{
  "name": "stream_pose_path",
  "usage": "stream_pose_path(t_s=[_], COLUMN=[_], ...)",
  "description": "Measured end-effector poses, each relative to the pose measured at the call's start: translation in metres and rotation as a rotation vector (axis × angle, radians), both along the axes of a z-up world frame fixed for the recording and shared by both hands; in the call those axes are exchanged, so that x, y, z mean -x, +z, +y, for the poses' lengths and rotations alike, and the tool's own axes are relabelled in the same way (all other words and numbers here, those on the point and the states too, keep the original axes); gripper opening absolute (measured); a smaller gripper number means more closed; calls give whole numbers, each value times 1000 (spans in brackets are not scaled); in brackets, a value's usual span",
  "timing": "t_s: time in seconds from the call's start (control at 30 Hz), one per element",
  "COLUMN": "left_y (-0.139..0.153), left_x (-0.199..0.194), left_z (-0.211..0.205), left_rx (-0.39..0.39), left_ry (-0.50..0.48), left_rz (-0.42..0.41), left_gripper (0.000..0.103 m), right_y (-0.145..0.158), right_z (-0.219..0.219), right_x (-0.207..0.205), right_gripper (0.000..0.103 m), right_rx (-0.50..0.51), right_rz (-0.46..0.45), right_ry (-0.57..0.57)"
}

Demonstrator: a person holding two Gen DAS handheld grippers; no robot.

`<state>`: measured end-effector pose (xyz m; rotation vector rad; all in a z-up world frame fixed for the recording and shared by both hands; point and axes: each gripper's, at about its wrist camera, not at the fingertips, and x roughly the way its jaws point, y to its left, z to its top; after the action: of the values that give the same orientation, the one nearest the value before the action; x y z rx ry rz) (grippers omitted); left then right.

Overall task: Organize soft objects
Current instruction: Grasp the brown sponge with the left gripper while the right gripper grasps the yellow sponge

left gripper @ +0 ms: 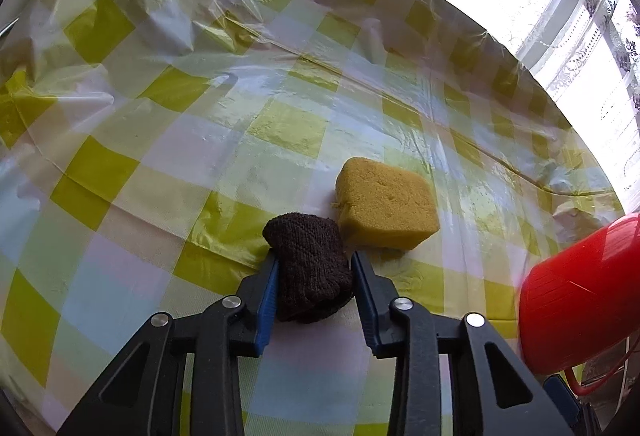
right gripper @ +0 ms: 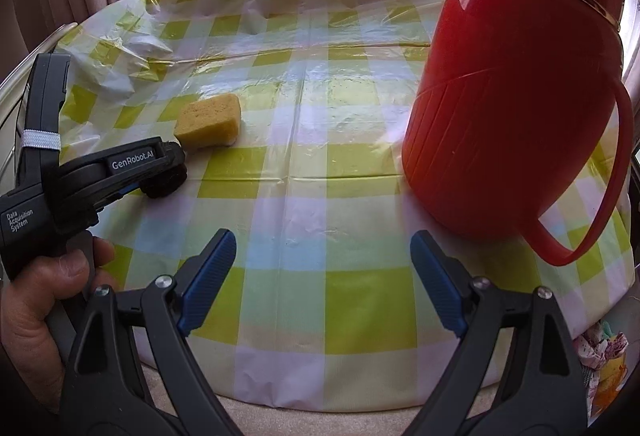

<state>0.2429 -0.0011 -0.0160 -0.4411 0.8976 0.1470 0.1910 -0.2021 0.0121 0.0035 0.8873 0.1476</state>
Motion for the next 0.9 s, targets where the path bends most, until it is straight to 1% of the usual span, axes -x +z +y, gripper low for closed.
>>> stream_pose_path(t_s=[0.13,0.27,0.4,0.47,0.6,0.73,0.9], left_y=[2,3,3,1,-1,-2,-3], left_x=[8,17,26,28,31,33,36], left_z=[11,26,43,49,55,58,59], left_rx=[5,2,5,13,23,41,57], left_ry=[47,113,199,225,243,250,251], left_rz=[-20,-38,-51,-51,-53,-58,-63], left_gripper=[29,29,29,29,29,29,29], right_y=[4,7,7,5,3,-4,-22], right_z=[9,25,47,59,83,102,118], right_x=[-14,-37,-63,-76,-96,-109,-119], right_gripper=[90,90,90,90,90,90,90], right_rx=[-5,-26,-60,-82,-97,-71,-17], right_rz=[-38,-60,-55,-46,-53,-52,-28], right_ry=[16,73,151,190,248,290,302])
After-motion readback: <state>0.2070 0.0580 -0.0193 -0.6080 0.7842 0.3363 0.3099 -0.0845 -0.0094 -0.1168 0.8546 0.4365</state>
